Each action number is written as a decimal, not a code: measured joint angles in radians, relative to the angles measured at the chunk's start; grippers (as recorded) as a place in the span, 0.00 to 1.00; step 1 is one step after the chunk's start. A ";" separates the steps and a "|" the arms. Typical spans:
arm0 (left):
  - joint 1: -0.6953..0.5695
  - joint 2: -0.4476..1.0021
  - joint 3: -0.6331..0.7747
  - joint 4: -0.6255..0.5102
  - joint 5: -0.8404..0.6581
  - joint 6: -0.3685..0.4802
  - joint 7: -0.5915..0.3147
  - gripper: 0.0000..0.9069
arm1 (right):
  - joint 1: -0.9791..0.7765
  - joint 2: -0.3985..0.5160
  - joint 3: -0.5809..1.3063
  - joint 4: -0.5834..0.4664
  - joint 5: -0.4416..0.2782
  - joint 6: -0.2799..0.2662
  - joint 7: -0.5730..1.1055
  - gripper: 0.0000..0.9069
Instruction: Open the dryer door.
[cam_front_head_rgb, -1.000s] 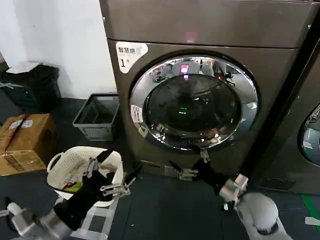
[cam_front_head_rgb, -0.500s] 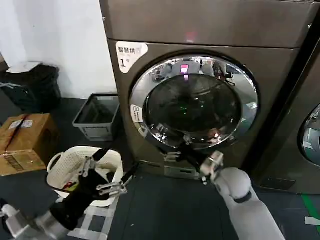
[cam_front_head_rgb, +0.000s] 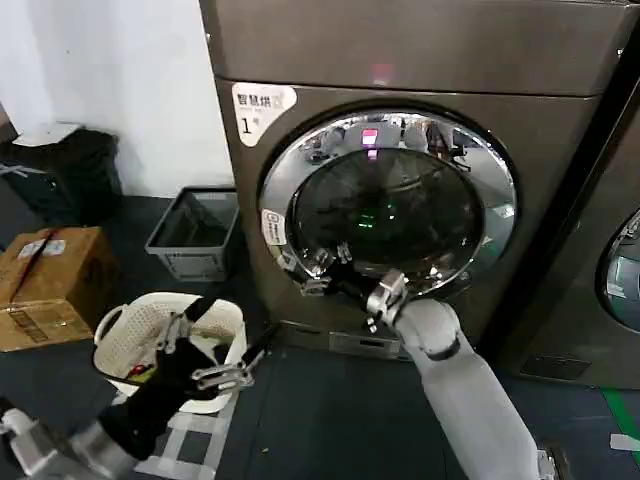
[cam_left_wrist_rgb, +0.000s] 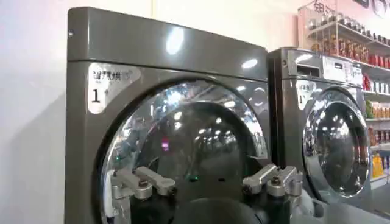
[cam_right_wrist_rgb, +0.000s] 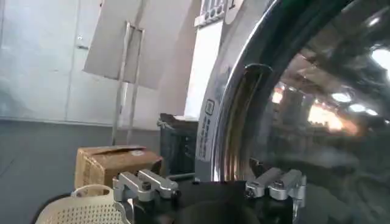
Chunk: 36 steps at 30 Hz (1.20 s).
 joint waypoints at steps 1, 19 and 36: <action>0.000 0.000 0.000 0.000 0.000 0.000 0.000 1.00 | 0.005 0.003 -0.003 -0.006 0.000 0.000 0.000 1.00; -0.002 -0.005 0.000 0.000 -0.008 0.001 0.011 1.00 | 0.068 0.032 -0.037 -0.098 0.023 -0.003 -0.049 1.00; -0.001 -0.009 -0.007 0.000 -0.001 0.008 0.012 1.00 | 0.080 0.017 -0.035 -0.098 0.044 0.010 -0.185 1.00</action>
